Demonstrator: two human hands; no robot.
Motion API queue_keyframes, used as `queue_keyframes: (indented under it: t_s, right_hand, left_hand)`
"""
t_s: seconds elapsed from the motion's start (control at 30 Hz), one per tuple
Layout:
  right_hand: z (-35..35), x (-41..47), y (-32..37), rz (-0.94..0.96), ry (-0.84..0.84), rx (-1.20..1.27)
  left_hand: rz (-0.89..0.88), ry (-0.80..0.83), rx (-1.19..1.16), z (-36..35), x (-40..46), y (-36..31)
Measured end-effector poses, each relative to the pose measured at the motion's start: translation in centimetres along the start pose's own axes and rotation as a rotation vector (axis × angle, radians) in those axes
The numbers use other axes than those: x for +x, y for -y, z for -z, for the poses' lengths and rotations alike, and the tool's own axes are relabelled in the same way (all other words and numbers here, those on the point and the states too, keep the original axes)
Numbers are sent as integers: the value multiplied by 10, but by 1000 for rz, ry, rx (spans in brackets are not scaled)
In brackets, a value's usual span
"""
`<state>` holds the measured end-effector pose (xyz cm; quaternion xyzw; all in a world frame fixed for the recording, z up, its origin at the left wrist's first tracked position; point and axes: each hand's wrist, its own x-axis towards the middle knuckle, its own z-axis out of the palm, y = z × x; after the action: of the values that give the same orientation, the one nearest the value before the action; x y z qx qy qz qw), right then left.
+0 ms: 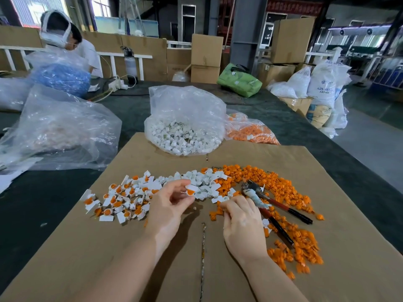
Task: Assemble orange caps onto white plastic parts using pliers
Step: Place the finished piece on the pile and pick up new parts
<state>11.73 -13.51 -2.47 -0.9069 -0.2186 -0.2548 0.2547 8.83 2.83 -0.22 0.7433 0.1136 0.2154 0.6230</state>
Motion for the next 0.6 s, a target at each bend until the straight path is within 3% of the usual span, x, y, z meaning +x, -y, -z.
queue_keyframes:
  t_s: [0.23,0.4,0.47,0.6]
  right_hand:
    - [-1,0,0,6,2,-18]
    - [-2,-1,0,30,-15,-42]
    - [-2,-1,1,56,-3,-77]
    - [-2,0,3,85,7,-154]
  left_hand:
    - [10,-16,-60,-4,-6,0]
    - [16,-41,39,4,-1,1]
    - [-12,-83,207,14,7,3]
    - [-153,-265,839,38,26,8]
